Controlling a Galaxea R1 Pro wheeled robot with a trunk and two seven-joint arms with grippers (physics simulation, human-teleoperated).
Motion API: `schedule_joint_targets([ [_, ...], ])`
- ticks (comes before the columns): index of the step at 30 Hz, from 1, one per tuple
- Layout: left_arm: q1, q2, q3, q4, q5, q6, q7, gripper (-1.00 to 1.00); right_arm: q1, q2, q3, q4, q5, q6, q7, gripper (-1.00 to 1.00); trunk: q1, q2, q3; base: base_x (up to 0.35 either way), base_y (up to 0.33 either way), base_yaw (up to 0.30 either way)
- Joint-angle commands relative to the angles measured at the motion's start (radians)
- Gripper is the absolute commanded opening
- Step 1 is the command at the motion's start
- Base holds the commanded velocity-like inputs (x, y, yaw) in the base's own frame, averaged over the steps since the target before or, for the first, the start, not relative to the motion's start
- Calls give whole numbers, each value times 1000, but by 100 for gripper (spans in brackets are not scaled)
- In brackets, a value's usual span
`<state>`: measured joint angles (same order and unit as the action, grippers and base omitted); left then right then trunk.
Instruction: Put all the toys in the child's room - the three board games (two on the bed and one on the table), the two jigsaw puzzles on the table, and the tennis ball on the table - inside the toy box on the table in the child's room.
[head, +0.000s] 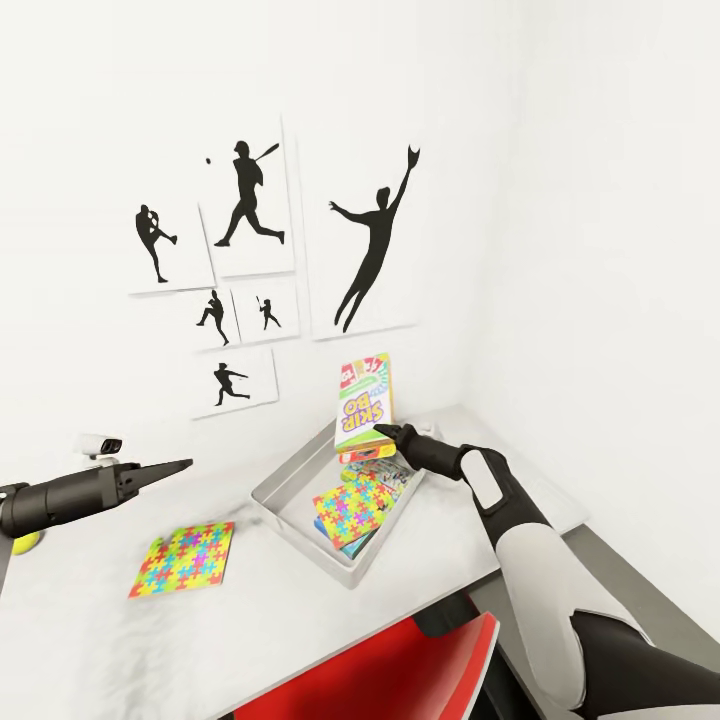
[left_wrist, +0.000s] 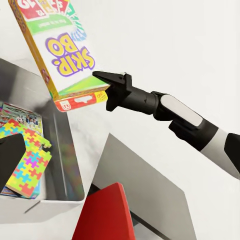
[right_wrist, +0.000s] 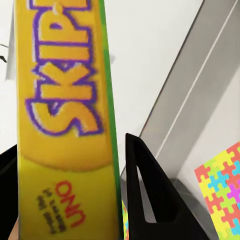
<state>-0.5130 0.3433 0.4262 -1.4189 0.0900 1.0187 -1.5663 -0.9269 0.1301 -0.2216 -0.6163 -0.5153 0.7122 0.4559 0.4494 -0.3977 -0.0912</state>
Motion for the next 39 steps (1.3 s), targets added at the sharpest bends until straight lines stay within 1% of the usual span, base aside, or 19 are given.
schedule_joint_targets([
  [1, -1, 0, 0, 0, -1, 11, -4, 100, -1, 2, -7, 0, 0, 8, 2, -100, 1, -2, -3, 0, 0, 0],
  [7, -1, 1, 0, 0, -1, 11, -4, 100, -1, 2, -7, 0, -2, 13, -2, -100, 1, -2, -9, 0, 0, 0],
  [13, -1, 2, 0, 0, -1, 11, -4, 100, -9, 2, -9, 0, -5, 18, -42, -100, 1, -2, -17, 0, 0, 0],
  [16, -1, 2, 0, 0, -1, 11, -4, 100, -11, 1, -11, 0, -27, 19, -48, -100, 1, -2, -22, 0, 0, 0],
  [18, -1, 2, 0, 0, -1, 11, -4, 100, -12, 0, -11, 0, -56, 19, -60, -100, 1, -2, -25, 0, 0, 0],
  [24, -1, 2, 0, 0, -1, 11, -4, 100, -13, 0, -12, 0, -107, 22, -139, -100, 1, -2, -34, 0, 0, 0],
  [27, -1, 2, 0, 0, -1, 11, -4, 100, -14, 1, -12, 0, -143, 26, -173, -100, 1, -2, -39, 0, 0, 0],
  [31, -1, 3, 1, 0, -1, 11, -4, 100, -17, 5, -12, 0, -165, 29, -225, -100, 1, -2, -45, 0, 0, 0],
  [39, -1, 4, 6, 0, -1, 11, -4, 100, -45, 10, -12, 0, -170, 30, -259, -100, 1, -2, -58, 0, 0, 0],
])
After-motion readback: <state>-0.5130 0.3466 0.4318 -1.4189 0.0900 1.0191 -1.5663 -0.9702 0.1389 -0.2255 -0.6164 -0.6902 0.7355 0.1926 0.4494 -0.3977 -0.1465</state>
